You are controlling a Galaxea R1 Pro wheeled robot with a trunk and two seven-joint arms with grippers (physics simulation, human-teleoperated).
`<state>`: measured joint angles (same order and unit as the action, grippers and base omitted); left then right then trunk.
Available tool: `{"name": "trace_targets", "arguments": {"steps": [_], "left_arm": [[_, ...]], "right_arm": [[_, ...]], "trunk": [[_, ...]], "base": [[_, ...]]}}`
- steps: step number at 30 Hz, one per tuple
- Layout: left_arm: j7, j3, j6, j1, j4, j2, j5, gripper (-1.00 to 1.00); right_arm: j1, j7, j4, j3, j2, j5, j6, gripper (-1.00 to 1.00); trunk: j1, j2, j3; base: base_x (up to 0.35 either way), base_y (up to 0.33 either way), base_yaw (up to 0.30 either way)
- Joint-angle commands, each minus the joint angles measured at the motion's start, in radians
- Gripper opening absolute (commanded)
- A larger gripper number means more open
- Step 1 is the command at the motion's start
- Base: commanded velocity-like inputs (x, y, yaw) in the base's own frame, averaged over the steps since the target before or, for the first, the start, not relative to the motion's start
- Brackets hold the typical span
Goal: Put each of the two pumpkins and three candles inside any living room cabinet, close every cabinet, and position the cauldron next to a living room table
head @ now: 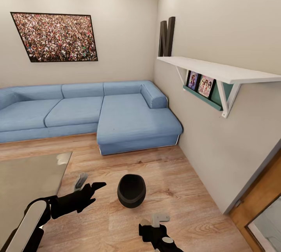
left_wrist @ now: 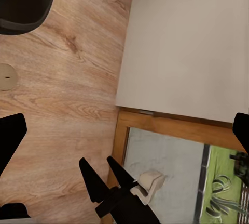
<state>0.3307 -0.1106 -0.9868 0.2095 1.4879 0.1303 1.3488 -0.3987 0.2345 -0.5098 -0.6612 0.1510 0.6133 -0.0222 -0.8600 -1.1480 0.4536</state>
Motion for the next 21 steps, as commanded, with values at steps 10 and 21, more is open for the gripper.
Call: {"name": "trace_targets", "arguments": {"steps": [10,21], "left_arm": [[0.010,-0.001,-0.003,0.001,0.002,-0.003,0.012,1.00],[0.010,0.000,-0.003,0.001,0.002,-0.005,0.012,1.00]], "right_arm": [[-0.002,0.009,-0.003,-0.008,-0.001,0.006,-0.002,1.00],[-0.002,0.009,-0.003,-0.008,-0.001,0.006,-0.002,1.00]], "trunk": [[-0.038,-0.071,0.032],[-0.081,-0.148,0.067]], "base": [[0.000,0.000,0.134],[0.000,0.000,0.220]]}}
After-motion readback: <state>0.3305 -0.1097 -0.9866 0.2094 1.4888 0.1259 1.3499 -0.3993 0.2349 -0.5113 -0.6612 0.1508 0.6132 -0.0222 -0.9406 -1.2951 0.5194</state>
